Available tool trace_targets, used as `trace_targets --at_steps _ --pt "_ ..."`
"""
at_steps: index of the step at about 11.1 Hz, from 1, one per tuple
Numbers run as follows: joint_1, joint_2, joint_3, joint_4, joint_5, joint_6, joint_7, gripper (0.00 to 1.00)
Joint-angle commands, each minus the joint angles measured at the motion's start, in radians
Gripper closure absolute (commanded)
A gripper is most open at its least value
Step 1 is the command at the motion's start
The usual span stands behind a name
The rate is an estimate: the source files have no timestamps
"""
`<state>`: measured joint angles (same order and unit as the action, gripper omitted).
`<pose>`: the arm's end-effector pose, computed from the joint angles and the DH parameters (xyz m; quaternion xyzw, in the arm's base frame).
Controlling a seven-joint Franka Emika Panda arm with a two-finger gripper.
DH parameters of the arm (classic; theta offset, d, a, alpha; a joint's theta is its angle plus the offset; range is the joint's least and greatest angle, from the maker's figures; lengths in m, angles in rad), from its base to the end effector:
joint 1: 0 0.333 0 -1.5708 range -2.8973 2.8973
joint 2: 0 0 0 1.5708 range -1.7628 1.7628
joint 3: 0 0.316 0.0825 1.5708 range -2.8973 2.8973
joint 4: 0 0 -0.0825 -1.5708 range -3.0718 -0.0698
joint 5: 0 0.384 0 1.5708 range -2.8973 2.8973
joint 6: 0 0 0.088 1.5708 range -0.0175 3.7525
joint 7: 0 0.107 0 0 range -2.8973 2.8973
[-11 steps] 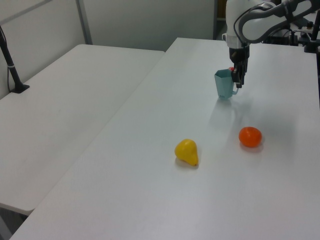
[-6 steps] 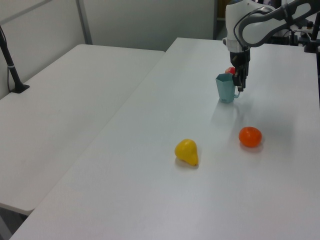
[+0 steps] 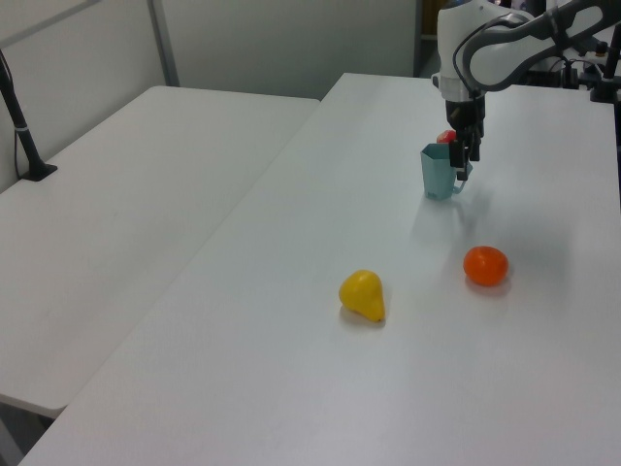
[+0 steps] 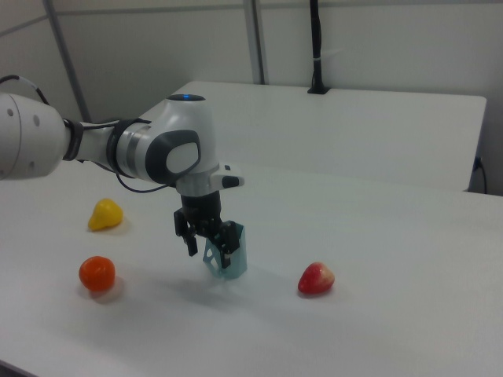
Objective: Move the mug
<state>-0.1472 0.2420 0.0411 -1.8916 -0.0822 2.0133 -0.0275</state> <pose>0.5952 -0.0693 0.3684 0.9975 -0.0197 -0.0618 0.0270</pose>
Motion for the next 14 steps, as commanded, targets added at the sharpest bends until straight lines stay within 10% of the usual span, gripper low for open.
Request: trace_targets --at_steps 1,6,14 --pt "-0.001 -0.084 -0.003 0.061 -0.011 -0.14 0.035 0.0" --pt "0.011 -0.131 0.013 0.284 -0.004 -0.411 0.173 0.0" --pt "0.0 -0.156 0.009 0.292 0.012 -0.406 0.167 0.0"
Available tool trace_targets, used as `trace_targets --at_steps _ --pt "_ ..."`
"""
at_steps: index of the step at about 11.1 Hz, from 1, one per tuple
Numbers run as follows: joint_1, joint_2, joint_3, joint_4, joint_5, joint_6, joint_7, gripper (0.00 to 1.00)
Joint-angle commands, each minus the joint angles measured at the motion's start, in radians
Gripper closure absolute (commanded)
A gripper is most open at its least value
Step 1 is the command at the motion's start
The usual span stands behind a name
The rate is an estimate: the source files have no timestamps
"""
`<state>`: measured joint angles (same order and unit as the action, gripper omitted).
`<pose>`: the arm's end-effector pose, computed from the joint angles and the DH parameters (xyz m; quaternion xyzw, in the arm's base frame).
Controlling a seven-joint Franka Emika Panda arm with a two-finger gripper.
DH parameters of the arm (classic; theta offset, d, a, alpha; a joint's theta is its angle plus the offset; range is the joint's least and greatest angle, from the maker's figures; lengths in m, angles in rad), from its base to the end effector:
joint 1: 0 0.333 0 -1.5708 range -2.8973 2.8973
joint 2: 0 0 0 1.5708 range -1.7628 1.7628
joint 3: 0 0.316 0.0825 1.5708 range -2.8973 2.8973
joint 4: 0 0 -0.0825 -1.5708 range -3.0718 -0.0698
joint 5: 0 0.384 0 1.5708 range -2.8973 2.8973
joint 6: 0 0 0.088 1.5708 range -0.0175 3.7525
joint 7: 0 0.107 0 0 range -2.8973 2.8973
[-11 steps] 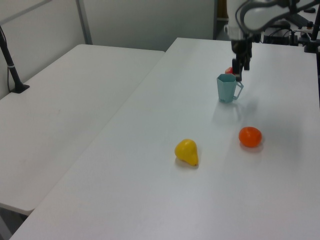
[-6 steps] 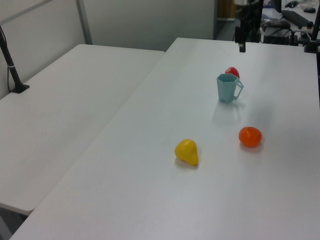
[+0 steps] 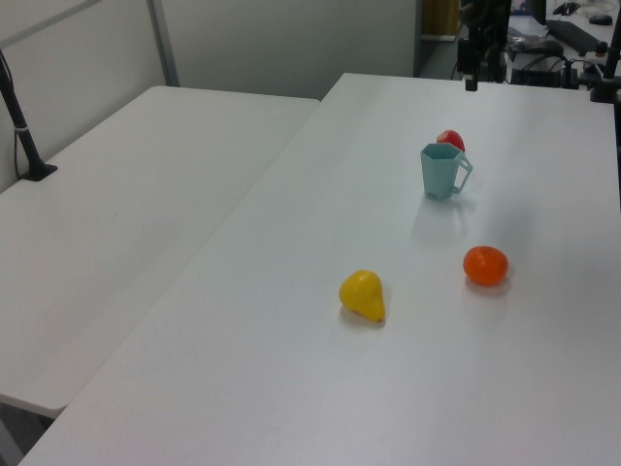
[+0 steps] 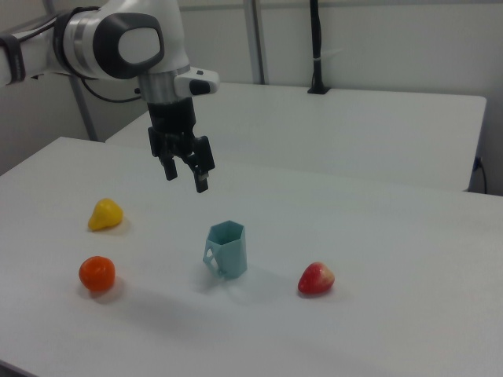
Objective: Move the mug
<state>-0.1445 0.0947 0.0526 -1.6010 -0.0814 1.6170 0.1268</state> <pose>0.5793 -0.0631 0.5606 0.9929 -0.1055 -0.0386 0.0387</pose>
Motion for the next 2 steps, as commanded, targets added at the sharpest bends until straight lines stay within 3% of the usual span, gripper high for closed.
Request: trace_targets --at_steps 1,2 --pt "-0.001 -0.009 -0.003 0.001 0.011 -0.011 0.013 0.0" --pt "0.0 -0.009 -0.003 0.0 0.011 -0.009 0.013 0.0"
